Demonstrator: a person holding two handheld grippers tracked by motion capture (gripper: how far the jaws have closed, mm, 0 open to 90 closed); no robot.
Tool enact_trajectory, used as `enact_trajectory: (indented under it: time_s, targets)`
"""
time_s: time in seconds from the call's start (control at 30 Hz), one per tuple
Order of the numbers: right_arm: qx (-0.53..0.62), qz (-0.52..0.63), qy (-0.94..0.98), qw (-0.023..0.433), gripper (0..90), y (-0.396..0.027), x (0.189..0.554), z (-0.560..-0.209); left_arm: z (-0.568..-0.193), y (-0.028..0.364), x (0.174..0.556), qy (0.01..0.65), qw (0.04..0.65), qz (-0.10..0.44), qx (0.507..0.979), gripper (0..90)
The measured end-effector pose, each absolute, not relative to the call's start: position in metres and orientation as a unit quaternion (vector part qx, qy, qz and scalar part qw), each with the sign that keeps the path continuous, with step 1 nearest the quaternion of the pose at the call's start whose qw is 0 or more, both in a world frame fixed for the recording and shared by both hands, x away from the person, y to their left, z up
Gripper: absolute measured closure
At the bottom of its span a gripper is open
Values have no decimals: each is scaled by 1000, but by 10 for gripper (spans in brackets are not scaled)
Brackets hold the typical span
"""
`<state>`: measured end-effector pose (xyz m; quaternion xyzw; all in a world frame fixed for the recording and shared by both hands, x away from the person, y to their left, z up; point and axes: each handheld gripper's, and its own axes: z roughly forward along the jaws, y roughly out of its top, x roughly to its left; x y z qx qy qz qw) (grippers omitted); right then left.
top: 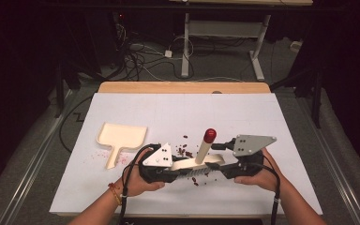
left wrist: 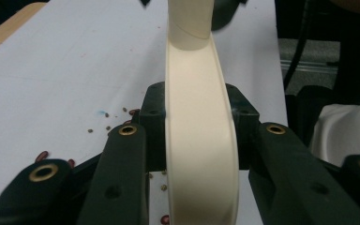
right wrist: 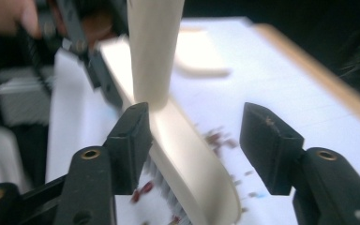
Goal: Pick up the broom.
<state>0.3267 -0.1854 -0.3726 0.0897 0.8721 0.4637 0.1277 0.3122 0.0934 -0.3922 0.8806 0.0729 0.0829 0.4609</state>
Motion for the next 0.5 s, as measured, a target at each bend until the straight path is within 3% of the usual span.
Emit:
enact_trajectory:
  time_s: [0.2, 0.23, 0.37, 0.4, 0.5]
  targets:
    - [58, 431, 897, 79, 501, -171, 329, -390, -395, 95, 310, 55, 459, 64, 884, 657]
    - [47, 428, 901, 52, 555, -168, 332, -394, -397, 93, 310, 49, 452, 59, 889, 657]
    - [26, 420, 906, 48, 596, -164, 335, -399, -398, 94, 311, 47, 448, 60, 891, 644]
    - [31, 407, 912, 37, 647, -162, 331, -402, -398, 94, 312, 46, 447, 59, 892, 608]
    - [29, 401, 915, 39, 658, -159, 329, -403, -398, 94, 312, 49, 442, 67, 893, 587]
